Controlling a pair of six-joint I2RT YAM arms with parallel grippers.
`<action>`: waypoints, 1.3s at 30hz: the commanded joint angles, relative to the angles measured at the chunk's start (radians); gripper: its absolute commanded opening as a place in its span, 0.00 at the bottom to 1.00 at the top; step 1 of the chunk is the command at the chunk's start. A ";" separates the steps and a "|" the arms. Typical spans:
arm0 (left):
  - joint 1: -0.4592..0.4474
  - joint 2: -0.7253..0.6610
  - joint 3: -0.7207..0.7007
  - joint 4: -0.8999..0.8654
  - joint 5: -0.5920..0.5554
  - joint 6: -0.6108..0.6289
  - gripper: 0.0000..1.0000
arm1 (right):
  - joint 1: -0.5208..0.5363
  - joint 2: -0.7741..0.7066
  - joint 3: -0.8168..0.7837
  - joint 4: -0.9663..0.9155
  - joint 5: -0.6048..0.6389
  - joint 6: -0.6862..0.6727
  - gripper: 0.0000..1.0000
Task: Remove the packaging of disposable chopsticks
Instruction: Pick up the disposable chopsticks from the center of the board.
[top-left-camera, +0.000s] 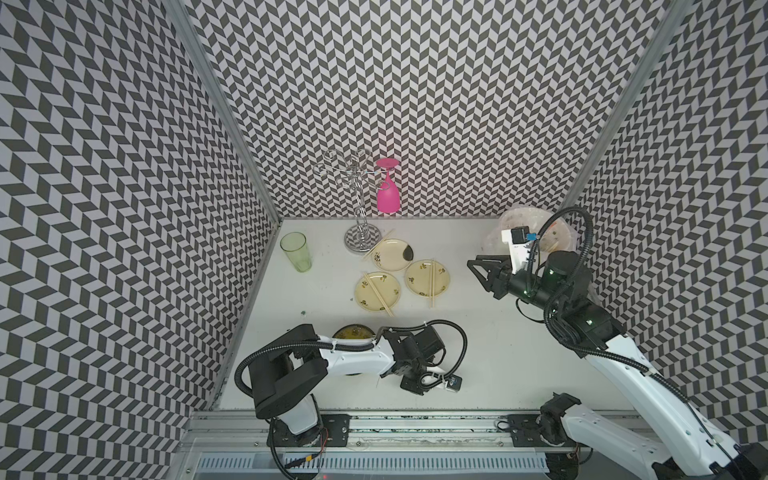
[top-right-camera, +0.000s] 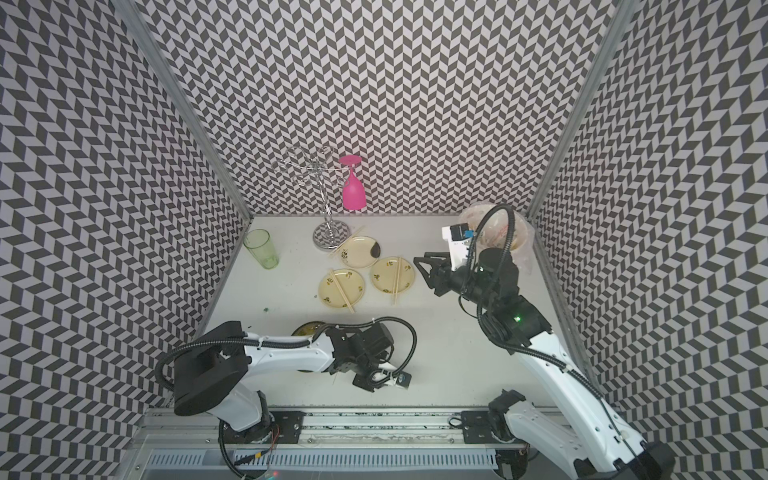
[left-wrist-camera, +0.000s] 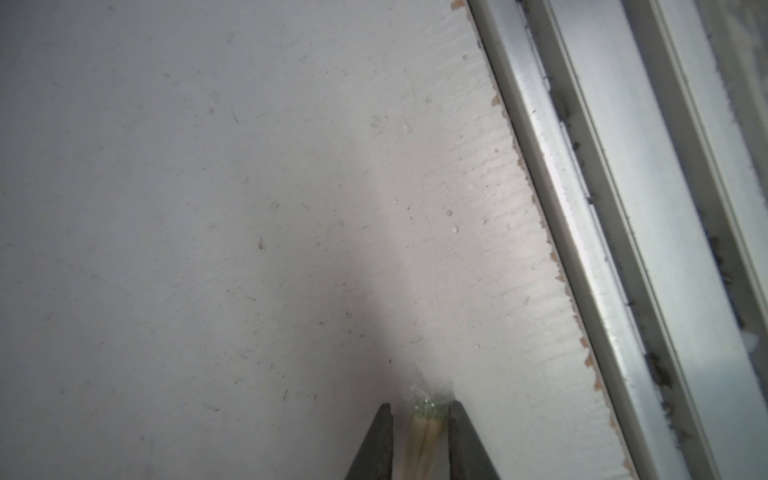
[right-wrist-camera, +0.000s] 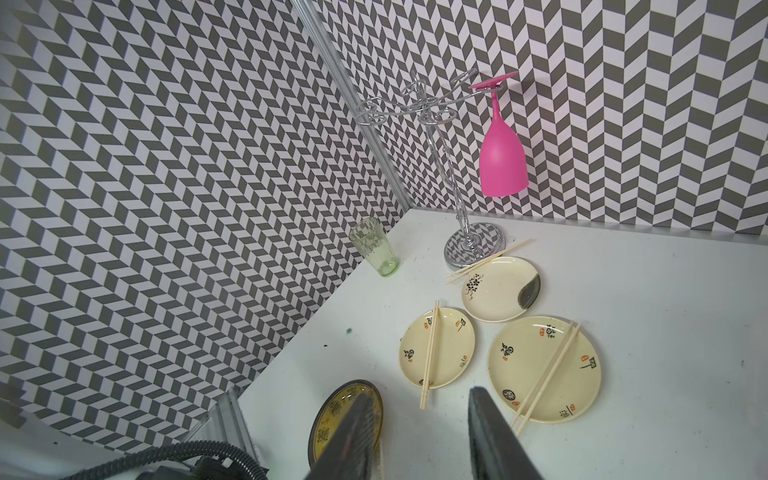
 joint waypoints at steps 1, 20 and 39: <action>-0.007 0.012 0.007 0.010 -0.007 0.019 0.22 | 0.003 0.005 0.001 0.053 0.014 0.006 0.38; -0.008 -0.035 0.034 0.122 -0.037 0.084 0.06 | 0.003 0.010 0.005 0.041 0.040 0.001 0.38; 0.029 -0.472 0.033 0.399 -0.076 -0.079 0.00 | 0.003 -0.011 0.063 0.050 0.084 0.017 0.36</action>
